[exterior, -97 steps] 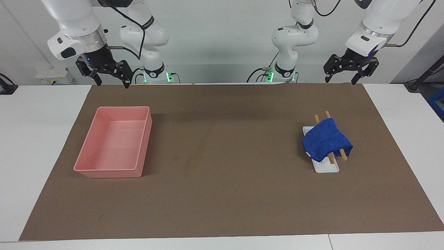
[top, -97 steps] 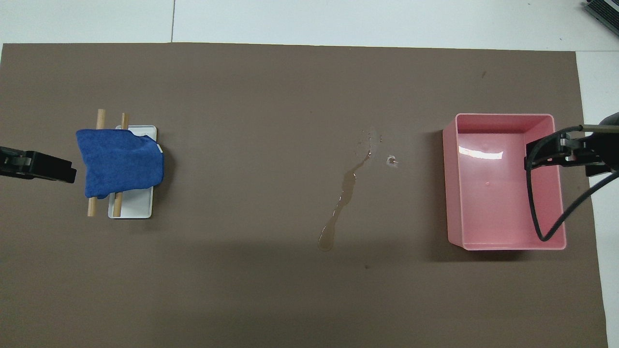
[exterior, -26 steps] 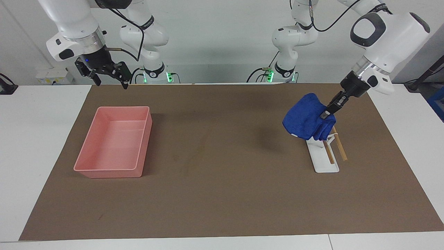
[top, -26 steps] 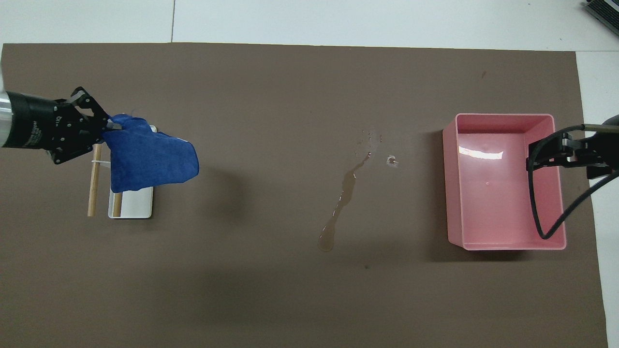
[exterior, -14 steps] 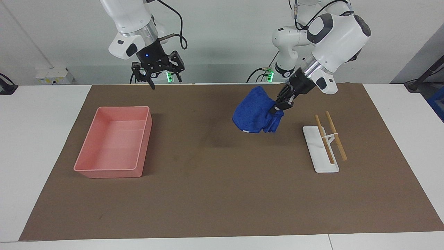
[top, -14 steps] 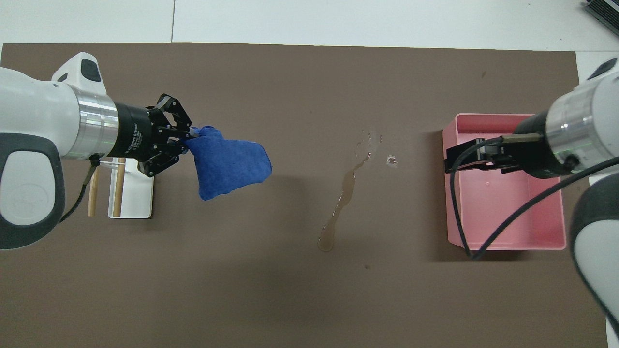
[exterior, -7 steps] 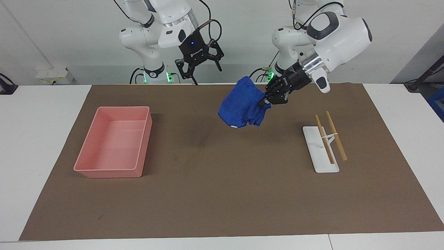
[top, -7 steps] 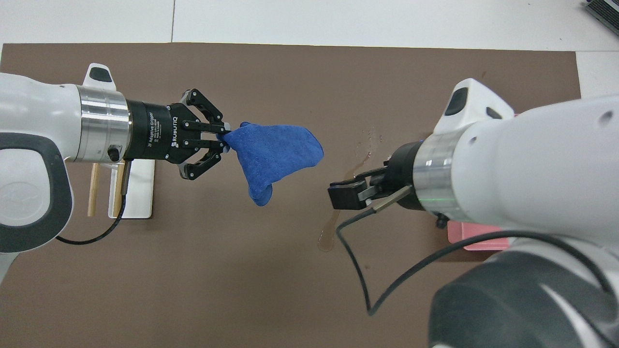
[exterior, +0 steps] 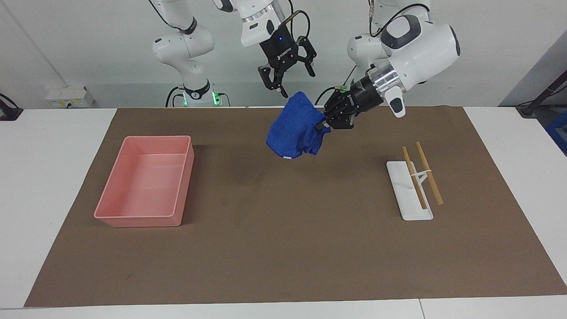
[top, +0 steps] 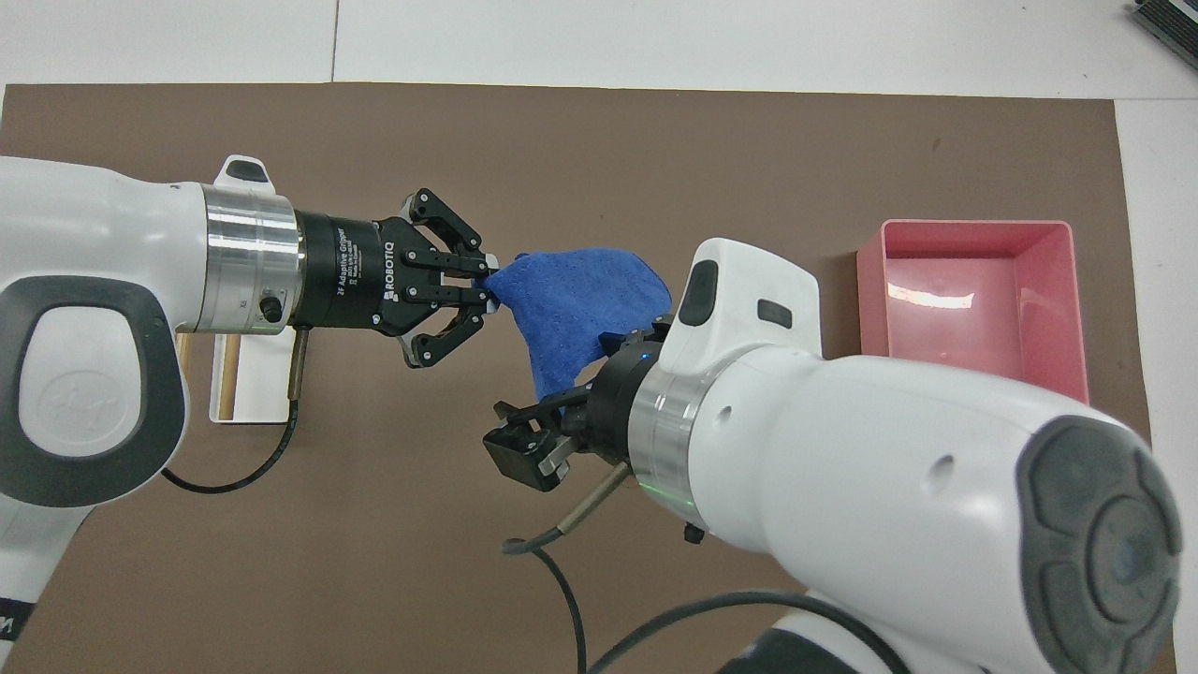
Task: Wipe water with towel using both arms
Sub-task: 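Carry the towel toward center while the right gripper reaches toward it, then grasp the towel with the right gripper while the left gripper releases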
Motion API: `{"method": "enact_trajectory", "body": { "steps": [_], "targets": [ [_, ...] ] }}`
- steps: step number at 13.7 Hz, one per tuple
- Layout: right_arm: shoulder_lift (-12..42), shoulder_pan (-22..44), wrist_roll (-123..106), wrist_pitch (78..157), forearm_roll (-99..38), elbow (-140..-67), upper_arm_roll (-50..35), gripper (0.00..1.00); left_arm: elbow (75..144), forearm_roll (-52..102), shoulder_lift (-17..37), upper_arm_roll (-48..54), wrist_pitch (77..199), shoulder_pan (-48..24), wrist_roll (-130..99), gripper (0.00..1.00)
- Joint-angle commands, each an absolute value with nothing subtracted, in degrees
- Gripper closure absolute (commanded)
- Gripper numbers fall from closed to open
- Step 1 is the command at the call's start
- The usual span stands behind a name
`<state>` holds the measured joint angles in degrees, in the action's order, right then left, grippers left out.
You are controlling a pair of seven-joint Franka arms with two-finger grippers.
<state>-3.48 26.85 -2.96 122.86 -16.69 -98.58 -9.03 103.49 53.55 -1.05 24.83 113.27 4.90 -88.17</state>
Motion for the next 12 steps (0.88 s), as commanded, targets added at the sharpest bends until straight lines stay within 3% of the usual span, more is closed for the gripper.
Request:
{"method": "enact_trajectory", "body": {
  "steps": [1, 4, 6, 7, 8, 9, 12],
  "targets": [
    [-4.31, 26.63, -9.83, 129.36, -14.78, -103.01, -8.79, 0.00, 104.41, 54.50, -3.25, 24.26, 107.33, 5.80, -89.65, 1.00],
    [-4.04, 26.46, -10.20, 131.31, -9.41, -103.27, -8.79, 0.01, 103.01, 54.05, -3.16, 23.12, 104.33, 5.80, -89.74, 1.00],
    [-4.39, 26.54, -9.67, 131.22, -9.40, -103.97, -8.79, 0.10, 103.18, 54.49, -3.16, 23.29, 105.37, 5.63, -89.47, 1.00],
    [-4.39, 26.63, -9.41, 130.96, -9.40, -104.15, -8.79, 0.30, 103.27, 54.58, -3.16, 23.55, 105.73, 5.36, -89.47, 1.00],
    [-4.39, 26.63, -9.06, 130.78, -9.40, -103.98, -8.79, 0.69, 103.36, 54.58, -3.16, 23.73, 106.17, 5.27, -89.56, 1.00],
    [-4.39, 26.63, -7.92, 130.87, -9.40, -103.97, -8.79, 1.00, 103.45, 54.75, -3.16, 23.82, 106.95, 5.01, -89.65, 1.00],
    [-4.22, 26.63, -2.56, 130.17, -9.40, -103.54, -8.79, 1.00, 103.45, 54.67, -3.08, 25.14, 108.98, 5.01, -90.44, 1.00]
  ]
}}
